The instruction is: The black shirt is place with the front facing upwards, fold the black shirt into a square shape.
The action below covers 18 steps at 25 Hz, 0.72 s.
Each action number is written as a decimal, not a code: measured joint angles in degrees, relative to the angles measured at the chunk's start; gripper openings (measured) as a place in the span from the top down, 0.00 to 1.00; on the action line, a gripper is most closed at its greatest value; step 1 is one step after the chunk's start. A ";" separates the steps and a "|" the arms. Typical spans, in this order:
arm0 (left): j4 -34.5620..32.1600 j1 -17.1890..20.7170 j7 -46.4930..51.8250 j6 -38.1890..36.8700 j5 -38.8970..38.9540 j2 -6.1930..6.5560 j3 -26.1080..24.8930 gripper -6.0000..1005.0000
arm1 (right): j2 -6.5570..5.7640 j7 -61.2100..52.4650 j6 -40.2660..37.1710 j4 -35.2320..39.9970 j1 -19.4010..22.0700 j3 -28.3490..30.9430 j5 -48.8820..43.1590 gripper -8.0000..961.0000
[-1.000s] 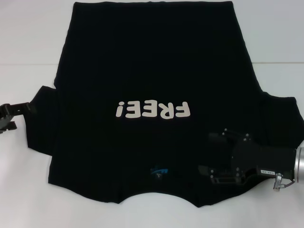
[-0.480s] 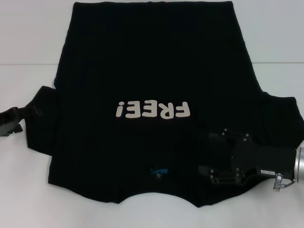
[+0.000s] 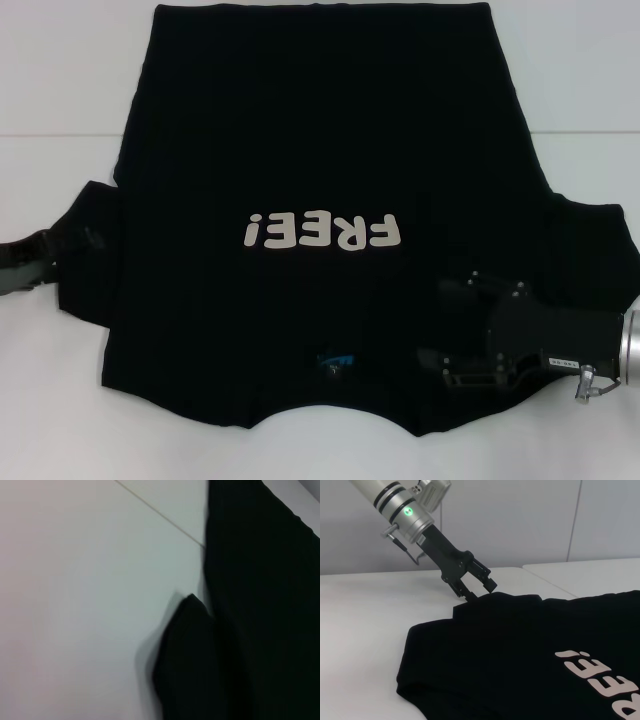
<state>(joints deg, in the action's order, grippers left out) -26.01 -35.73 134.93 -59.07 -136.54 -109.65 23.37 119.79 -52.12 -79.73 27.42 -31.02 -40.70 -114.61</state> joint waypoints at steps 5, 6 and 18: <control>1.11 -0.71 -0.02 -0.14 -0.12 0.05 0.01 0.17 | 0.00 0.00 -0.01 0.00 0.00 -0.08 0.00 0.02; 1.12 -0.78 -0.12 -0.24 -0.16 0.04 0.01 0.17 | 0.00 0.00 -0.02 0.00 0.00 -0.08 0.00 0.02; 1.12 -0.84 -0.42 -1.52 0.43 0.40 -0.43 0.19 | 0.00 -0.53 -0.12 0.00 0.09 -0.08 0.00 0.02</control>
<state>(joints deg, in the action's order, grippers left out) -24.89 -36.56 134.51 -60.59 -136.12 -109.25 22.94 119.80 -52.65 -79.85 27.42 -30.93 -40.79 -114.61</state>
